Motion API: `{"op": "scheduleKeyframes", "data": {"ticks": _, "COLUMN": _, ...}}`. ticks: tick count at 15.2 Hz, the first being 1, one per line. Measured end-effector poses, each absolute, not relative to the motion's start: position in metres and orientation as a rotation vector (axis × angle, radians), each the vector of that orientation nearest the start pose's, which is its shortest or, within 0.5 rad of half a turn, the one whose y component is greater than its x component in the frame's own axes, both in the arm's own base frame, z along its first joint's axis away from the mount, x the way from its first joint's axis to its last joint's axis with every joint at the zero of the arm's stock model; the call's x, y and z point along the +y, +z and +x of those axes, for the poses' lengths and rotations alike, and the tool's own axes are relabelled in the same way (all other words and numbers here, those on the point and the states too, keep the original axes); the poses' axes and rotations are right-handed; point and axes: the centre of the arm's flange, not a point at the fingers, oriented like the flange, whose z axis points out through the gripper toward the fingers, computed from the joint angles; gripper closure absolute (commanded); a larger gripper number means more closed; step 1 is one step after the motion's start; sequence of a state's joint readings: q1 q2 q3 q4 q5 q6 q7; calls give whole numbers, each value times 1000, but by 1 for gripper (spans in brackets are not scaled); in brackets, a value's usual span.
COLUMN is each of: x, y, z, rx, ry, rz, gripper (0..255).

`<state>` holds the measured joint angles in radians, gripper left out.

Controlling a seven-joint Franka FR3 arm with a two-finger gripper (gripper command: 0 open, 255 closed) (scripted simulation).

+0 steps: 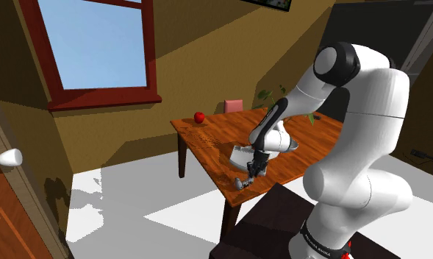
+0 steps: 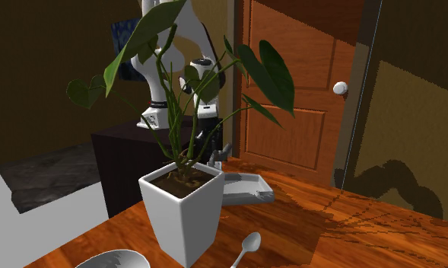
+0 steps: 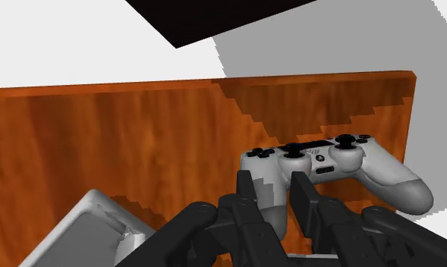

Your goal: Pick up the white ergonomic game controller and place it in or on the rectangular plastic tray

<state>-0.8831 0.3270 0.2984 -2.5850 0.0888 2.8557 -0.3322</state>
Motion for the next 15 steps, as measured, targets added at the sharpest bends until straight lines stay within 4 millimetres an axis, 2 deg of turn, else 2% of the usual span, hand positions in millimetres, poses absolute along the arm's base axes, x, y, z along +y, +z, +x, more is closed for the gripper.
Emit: {"op": "scheduleKeyframes", "data": {"ticks": 15, "x": -233, "y": 225, "z": 364, "rx": 527, "ry": -17, "rz": -2969, "gripper": 255}}
